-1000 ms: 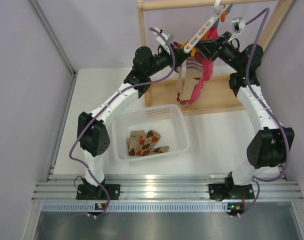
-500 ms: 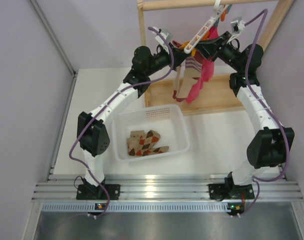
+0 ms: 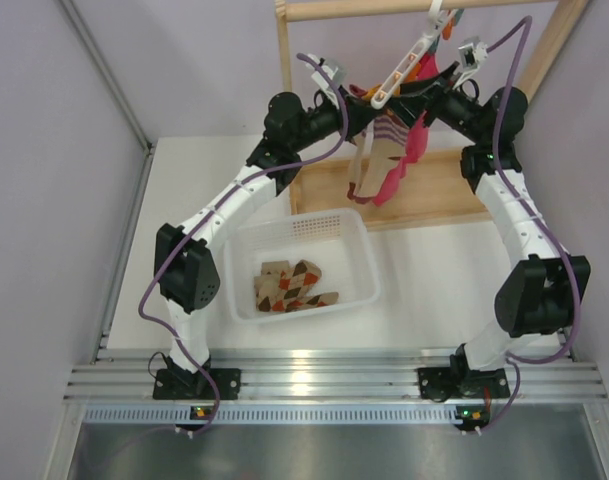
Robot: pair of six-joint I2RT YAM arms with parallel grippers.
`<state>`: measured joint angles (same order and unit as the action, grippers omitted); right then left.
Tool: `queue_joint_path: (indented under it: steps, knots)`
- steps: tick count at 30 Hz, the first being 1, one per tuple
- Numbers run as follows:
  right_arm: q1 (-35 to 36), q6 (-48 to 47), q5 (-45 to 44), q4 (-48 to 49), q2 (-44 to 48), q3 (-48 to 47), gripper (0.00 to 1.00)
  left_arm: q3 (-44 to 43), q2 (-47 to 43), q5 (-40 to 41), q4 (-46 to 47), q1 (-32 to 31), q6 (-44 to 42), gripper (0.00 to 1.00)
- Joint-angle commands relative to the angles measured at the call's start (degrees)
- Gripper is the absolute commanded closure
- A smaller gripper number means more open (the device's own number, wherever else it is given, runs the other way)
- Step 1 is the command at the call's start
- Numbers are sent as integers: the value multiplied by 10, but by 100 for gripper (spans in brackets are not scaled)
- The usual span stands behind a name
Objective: Clip the socks to the hanger
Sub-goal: Clamp the sock onto the hanger, then reset both arms
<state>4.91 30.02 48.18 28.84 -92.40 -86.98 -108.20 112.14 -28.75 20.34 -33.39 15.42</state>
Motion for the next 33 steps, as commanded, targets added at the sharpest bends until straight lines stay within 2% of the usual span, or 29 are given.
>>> queue_joint_path:
  steps: [1,3,4,7,12,14,16,17,18,19,20,21,22,23,26,28,29,33]
  knots:
    - [-11,-13,23,-17,43,3,35,-1,-40,-36,30,2,7,95]
    - [-17,-23,33,-51,56,8,34,19,-56,-56,28,2,-1,86]
    - [-20,-31,37,-80,72,8,34,27,-70,-62,25,0,-4,73]
    - [-33,-50,31,-149,104,7,34,58,-101,-70,4,-4,-26,57]
    - [-45,-123,10,-273,154,-10,33,109,-144,-74,-43,-7,-43,44]
    - [-45,-154,-3,-313,167,-12,32,123,-165,-71,-57,-7,-48,44]
    - [-45,-168,-15,-341,180,-15,30,128,-178,-58,-92,-8,-38,39]
    - [-44,-171,-17,-350,183,-17,29,118,-180,-59,-112,-8,-36,24]
    - [-45,-180,-18,-359,191,-17,28,109,-181,-60,-140,-8,-37,13]
    - [-45,-188,-23,-380,194,-17,26,100,-186,-43,-169,-7,-38,6]
    - [-45,-198,-28,-395,198,-15,25,92,-188,-31,-241,-7,-41,2]
    - [-44,-217,-48,-415,205,-14,23,70,-189,-27,-278,-2,-54,2]
    - [-45,-225,-55,-457,209,-13,16,57,-191,-17,-315,2,-62,2]
    - [-44,-239,-56,-481,212,-11,12,45,-192,-7,-397,7,-69,2]
    - [-45,-286,-78,-541,239,42,2,31,-208,36,-517,38,-103,2]
    - [-44,-329,-101,-563,270,79,0,48,-232,86,-558,48,-115,2]
    - [-45,-342,-107,-570,281,96,0,75,-242,138,-571,60,-129,2]
    - [-45,-386,-145,-581,352,205,0,179,-326,236,-601,77,-150,2]
